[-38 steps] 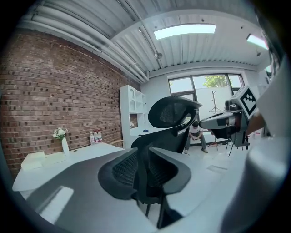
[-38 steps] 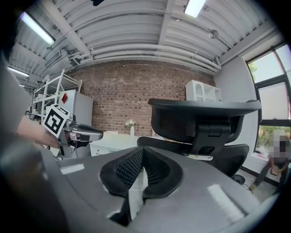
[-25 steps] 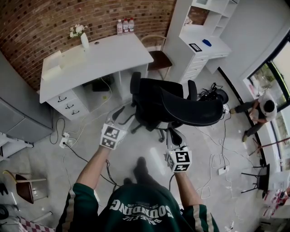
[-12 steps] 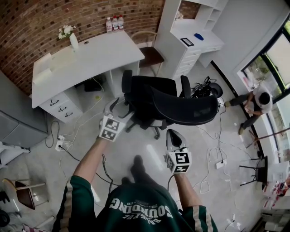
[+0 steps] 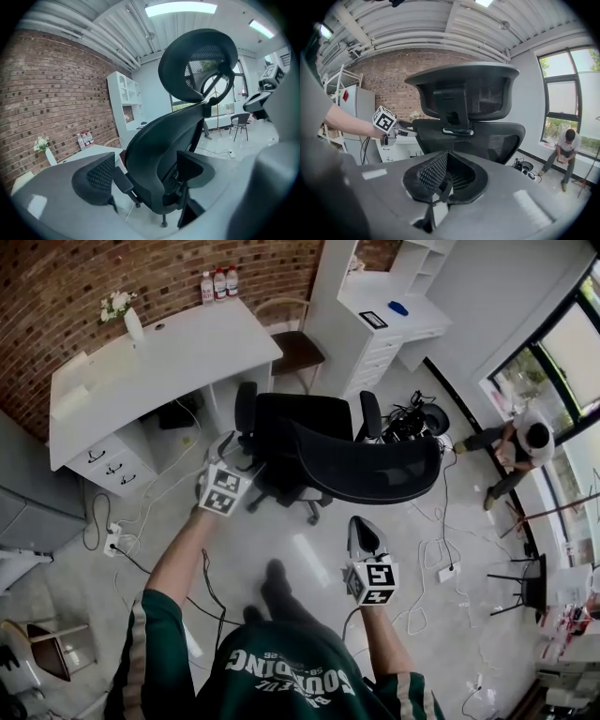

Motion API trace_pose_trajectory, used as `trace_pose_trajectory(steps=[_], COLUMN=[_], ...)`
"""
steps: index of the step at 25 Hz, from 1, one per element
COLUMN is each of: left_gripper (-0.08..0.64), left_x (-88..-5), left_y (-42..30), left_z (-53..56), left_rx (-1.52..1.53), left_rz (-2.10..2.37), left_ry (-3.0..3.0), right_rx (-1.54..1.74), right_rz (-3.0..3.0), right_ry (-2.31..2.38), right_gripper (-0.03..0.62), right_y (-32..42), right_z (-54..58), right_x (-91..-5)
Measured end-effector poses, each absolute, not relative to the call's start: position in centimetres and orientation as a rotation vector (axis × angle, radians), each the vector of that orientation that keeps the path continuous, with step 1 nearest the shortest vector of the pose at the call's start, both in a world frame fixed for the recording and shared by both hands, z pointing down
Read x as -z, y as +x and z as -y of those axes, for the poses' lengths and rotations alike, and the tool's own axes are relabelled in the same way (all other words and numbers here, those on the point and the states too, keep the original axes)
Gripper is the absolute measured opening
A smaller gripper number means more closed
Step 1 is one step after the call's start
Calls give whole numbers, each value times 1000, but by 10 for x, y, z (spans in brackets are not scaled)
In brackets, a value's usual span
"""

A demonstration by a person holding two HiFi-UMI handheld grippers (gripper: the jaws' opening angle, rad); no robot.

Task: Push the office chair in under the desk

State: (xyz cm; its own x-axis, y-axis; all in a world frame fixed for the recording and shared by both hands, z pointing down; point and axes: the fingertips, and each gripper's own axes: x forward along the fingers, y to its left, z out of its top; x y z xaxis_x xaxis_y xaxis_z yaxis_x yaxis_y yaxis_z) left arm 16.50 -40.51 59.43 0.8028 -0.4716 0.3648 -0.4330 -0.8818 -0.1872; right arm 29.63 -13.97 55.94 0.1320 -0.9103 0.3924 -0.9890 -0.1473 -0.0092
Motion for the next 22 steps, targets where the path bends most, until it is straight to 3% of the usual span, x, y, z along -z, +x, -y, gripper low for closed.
trace_pose_trajectory(steps=[7, 13, 15, 22], left_gripper=[408, 356, 289, 245], left_x=[-610, -610, -607, -614], left_y=[179, 188, 190, 189], left_z=[419, 420, 425, 424], left_rx=[611, 576, 568, 556], left_rz=[-723, -698, -705, -656], left_ry=[-2883, -2874, -2855, -2824], right_rx=[-478, -503, -508, -530], right_rz=[1817, 1782, 1771, 1728], right_ry=[2172, 2181, 2179, 2188], right_gripper=[2, 2, 2, 2], right_y=[312, 323, 325, 333], right_z=[131, 126, 125, 113], right_x=[-570, -577, -580, -589])
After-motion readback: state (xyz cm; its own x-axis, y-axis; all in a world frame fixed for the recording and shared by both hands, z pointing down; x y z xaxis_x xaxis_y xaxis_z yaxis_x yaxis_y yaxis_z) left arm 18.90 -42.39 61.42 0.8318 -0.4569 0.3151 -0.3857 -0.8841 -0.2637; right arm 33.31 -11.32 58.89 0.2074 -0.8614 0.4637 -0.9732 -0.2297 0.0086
